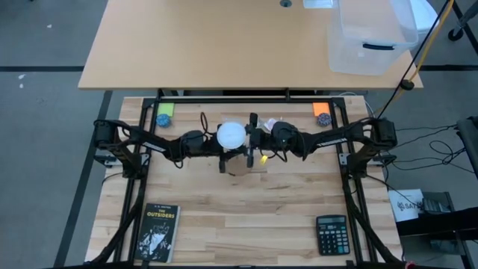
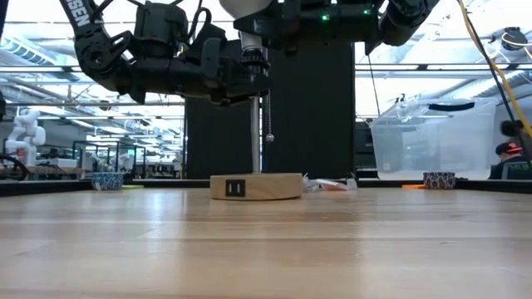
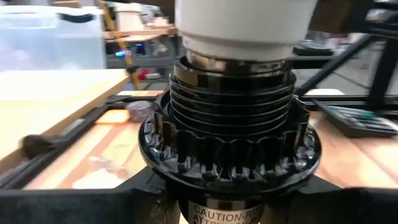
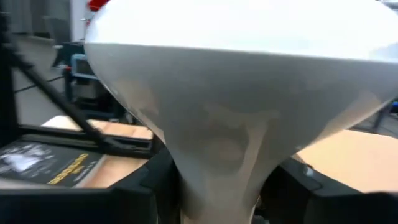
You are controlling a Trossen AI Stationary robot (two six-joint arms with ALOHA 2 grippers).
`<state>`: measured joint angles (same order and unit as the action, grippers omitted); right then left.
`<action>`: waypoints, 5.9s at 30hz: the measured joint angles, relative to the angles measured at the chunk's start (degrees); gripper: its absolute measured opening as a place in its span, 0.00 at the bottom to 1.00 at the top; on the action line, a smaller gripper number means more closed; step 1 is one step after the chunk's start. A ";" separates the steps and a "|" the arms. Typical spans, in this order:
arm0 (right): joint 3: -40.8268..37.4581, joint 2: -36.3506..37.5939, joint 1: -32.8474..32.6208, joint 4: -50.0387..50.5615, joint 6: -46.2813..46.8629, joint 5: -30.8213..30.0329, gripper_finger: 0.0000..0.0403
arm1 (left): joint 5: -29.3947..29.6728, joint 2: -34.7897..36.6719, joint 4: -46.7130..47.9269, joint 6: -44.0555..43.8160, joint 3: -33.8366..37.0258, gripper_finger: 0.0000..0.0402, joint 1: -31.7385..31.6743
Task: Screw lightbulb
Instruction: Remove the lightbulb from the lamp
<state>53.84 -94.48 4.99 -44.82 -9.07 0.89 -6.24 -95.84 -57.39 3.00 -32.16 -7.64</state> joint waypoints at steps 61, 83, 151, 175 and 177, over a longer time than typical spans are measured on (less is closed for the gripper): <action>2.21 17.90 7.12 30.74 -7.81 25.60 0.76 | -20.53 0.03 2.77 -1.50 0.04 0.36 -1.22; 2.03 7.28 -0.51 27.77 4.64 -10.81 0.76 | 13.34 0.03 2.21 -4.15 0.01 0.36 -1.05; 4.50 3.68 3.48 4.10 -5.73 15.88 0.45 | -31.36 -0.12 0.56 -1.70 0.09 0.36 -2.88; 4.02 13.01 4.01 28.63 -17.17 -17.34 0.45 | -3.33 -0.02 1.24 -2.18 0.02 0.36 -1.07; 4.02 14.03 4.10 32.90 -17.15 -22.33 0.45 | 0.70 -0.04 1.07 -2.49 0.04 0.36 -0.94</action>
<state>57.87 -80.45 9.09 -11.92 -26.23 -21.44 -5.55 -95.88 -56.31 0.51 -32.12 -8.58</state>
